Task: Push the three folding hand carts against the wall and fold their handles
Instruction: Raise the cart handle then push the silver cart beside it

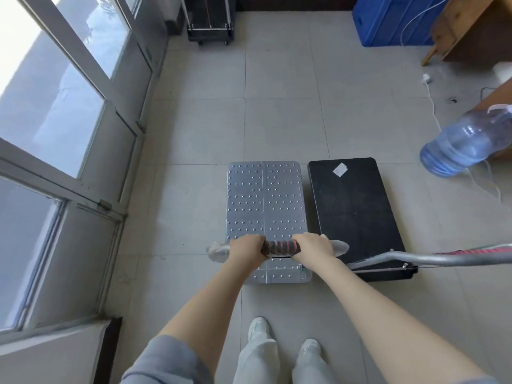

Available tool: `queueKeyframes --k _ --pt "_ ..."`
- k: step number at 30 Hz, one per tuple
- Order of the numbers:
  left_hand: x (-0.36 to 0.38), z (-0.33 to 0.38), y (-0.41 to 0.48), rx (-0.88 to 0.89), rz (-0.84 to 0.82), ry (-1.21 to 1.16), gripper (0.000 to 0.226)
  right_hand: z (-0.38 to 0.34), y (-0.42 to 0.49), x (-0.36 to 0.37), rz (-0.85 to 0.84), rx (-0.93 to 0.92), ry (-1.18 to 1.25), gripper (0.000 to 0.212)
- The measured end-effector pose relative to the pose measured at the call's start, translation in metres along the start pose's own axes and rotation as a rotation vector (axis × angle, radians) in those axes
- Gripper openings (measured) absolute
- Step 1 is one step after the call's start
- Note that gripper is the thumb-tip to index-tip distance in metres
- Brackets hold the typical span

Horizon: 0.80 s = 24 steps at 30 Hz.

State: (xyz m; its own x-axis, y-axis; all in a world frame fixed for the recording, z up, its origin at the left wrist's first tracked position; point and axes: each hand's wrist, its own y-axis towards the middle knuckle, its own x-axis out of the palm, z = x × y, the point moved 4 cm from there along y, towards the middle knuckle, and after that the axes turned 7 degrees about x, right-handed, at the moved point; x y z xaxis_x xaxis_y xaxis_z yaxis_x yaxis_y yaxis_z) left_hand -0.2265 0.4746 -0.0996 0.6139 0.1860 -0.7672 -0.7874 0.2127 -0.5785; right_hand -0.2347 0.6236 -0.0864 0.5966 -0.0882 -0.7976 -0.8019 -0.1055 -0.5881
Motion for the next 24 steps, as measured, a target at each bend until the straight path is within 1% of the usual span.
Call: queueKeyframes --k 4,7,10,12,21,24 --pt "-0.012 -0.005 0.02 0.024 0.022 0.013 0.021 -0.003 0.02 -0.013 0.004 0.007 -0.006 0.007" --pt "-0.018 -0.008 0.029 0.039 0.038 0.042 0.019 -0.003 0.029 -0.018 0.036 0.0 -0.019 0.002" --pt "-0.025 -0.01 0.039 0.035 0.052 0.044 0.016 -0.004 0.039 -0.025 0.059 -0.003 -0.029 0.004" --pt "-0.032 -0.011 0.048 0.031 0.058 0.035 0.014 -0.005 0.049 -0.032 0.067 0.003 -0.033 0.01" --pt "-0.086 -0.018 0.105 0.006 0.082 0.033 0.015 -0.007 0.116 -0.077 0.087 -0.051 -0.024 0.014" --pt "-0.106 -0.021 0.128 0.002 0.077 0.037 0.014 -0.006 0.143 -0.096 0.061 -0.073 -0.031 0.016"
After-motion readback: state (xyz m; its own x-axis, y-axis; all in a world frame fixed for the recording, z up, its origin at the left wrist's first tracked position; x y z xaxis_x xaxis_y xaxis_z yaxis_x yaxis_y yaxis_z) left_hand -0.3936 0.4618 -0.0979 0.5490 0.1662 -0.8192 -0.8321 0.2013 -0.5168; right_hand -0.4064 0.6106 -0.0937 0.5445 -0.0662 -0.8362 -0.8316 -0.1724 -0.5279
